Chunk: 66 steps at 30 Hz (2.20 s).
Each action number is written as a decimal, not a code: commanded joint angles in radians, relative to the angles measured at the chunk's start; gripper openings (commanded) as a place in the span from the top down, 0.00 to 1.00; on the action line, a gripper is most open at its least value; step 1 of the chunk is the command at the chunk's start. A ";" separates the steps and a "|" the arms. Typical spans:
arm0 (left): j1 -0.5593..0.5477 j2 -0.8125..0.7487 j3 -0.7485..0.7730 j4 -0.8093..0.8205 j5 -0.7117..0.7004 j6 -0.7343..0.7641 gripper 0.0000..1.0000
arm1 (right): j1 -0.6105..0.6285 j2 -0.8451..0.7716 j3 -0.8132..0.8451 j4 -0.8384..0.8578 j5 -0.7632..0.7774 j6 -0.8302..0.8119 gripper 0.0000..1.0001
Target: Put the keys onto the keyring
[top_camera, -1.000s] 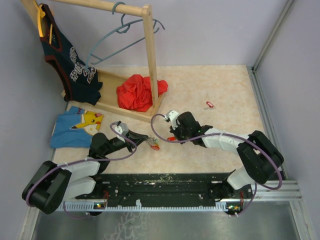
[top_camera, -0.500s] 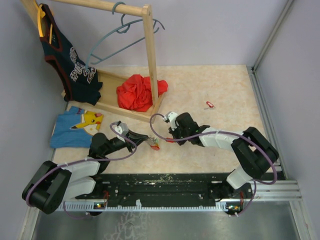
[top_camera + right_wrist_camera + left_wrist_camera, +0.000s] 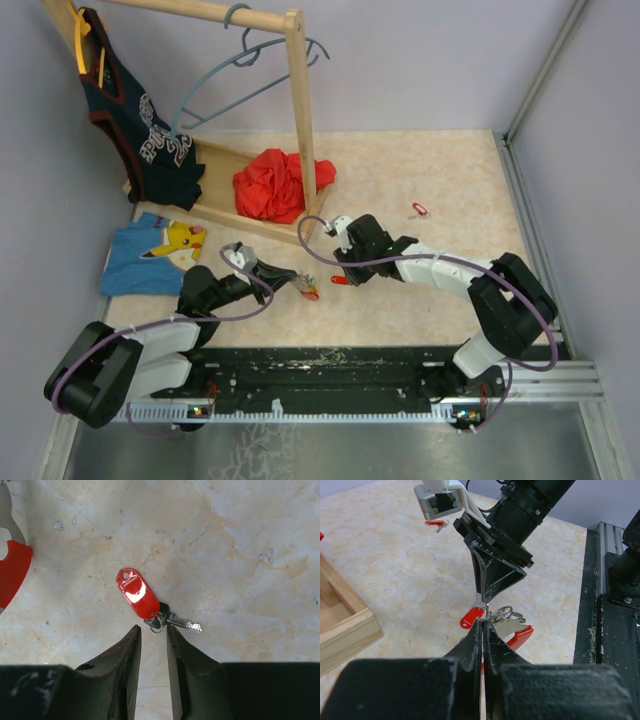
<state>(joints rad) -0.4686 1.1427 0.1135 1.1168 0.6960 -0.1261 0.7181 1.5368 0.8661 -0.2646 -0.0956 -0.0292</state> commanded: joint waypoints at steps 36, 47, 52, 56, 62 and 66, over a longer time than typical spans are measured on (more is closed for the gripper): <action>0.004 -0.003 0.000 0.009 0.019 0.003 0.99 | -0.089 0.106 0.052 0.016 -0.162 0.096 0.80; 0.005 -0.004 0.000 0.010 0.020 0.005 0.99 | -0.089 0.106 0.057 0.017 -0.167 0.101 0.92; 0.004 -0.006 -0.001 0.008 0.020 0.007 0.99 | -0.089 0.098 0.058 0.015 -0.178 0.083 1.00; 0.007 -0.012 -0.006 0.021 0.013 0.009 0.99 | -0.088 0.032 0.049 0.014 -0.168 0.011 1.00; 0.017 0.020 -0.004 0.084 0.031 0.035 0.99 | -0.089 -0.119 0.019 0.055 -0.164 -0.114 1.00; 0.019 0.080 -0.002 0.180 0.072 0.067 0.99 | -0.090 -0.187 0.008 0.082 -0.188 -0.177 1.00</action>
<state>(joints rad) -0.4568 1.1755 0.1135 1.1717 0.7147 -0.1024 0.6380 1.4311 0.8768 -0.2600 -0.2562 -0.1116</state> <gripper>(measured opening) 0.006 0.006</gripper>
